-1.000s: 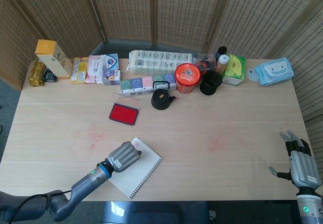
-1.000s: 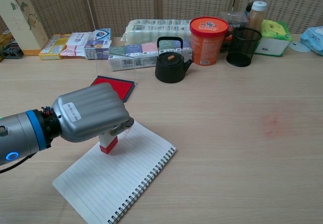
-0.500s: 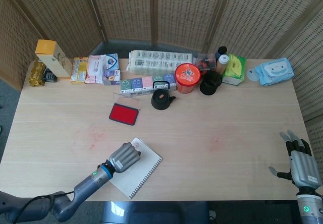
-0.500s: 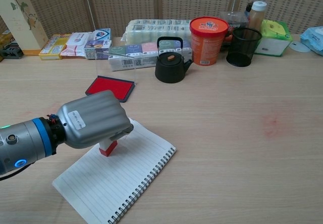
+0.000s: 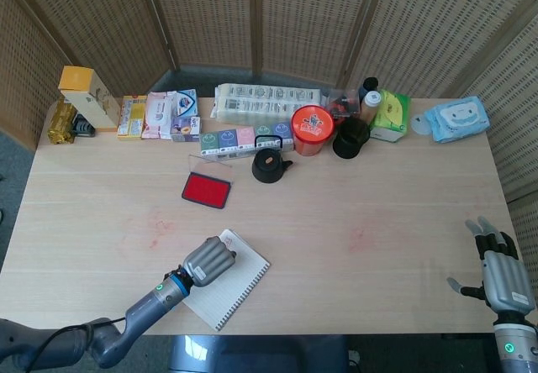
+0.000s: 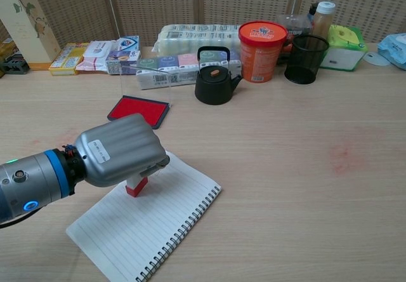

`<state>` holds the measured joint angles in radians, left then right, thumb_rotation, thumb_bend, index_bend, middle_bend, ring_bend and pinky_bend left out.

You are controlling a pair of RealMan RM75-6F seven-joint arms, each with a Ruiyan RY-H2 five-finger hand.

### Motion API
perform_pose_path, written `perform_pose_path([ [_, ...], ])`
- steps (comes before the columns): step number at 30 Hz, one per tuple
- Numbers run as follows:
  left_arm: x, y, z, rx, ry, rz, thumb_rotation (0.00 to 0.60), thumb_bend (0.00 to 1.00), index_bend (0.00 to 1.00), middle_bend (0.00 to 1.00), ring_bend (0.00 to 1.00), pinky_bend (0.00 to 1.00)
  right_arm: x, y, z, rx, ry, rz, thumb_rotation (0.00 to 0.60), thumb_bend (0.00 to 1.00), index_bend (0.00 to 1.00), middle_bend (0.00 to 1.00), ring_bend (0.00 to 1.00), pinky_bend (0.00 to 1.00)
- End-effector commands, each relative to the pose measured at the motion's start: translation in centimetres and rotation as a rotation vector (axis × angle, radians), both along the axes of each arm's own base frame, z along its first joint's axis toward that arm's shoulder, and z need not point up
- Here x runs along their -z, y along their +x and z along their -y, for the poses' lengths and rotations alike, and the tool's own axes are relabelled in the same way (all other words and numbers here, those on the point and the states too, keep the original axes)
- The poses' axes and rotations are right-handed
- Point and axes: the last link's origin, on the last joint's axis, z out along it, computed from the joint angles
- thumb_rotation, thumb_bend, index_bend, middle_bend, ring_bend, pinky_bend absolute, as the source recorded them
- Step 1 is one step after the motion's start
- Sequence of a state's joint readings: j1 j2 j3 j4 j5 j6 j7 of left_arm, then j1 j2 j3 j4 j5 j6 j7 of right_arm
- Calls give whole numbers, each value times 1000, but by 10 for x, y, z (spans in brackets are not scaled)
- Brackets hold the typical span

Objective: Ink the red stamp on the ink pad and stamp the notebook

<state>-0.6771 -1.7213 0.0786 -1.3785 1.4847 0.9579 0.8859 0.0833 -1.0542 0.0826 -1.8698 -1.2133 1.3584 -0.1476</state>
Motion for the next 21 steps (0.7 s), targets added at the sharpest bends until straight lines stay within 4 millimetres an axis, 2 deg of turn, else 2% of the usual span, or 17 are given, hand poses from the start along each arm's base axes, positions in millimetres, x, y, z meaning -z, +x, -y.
perform_pose_path([
  [1, -1, 0, 1, 0, -1, 0, 600, 384, 682, 1000, 1000, 1000, 0, 0, 0, 0, 1, 0, 600, 30, 0, 0, 0, 0],
  [21, -4, -3, 2, -2, 9, 5, 600, 385, 682, 1000, 1000, 1000, 0, 1, -2, -4, 3, -1, 600, 31, 0, 0, 0, 0],
])
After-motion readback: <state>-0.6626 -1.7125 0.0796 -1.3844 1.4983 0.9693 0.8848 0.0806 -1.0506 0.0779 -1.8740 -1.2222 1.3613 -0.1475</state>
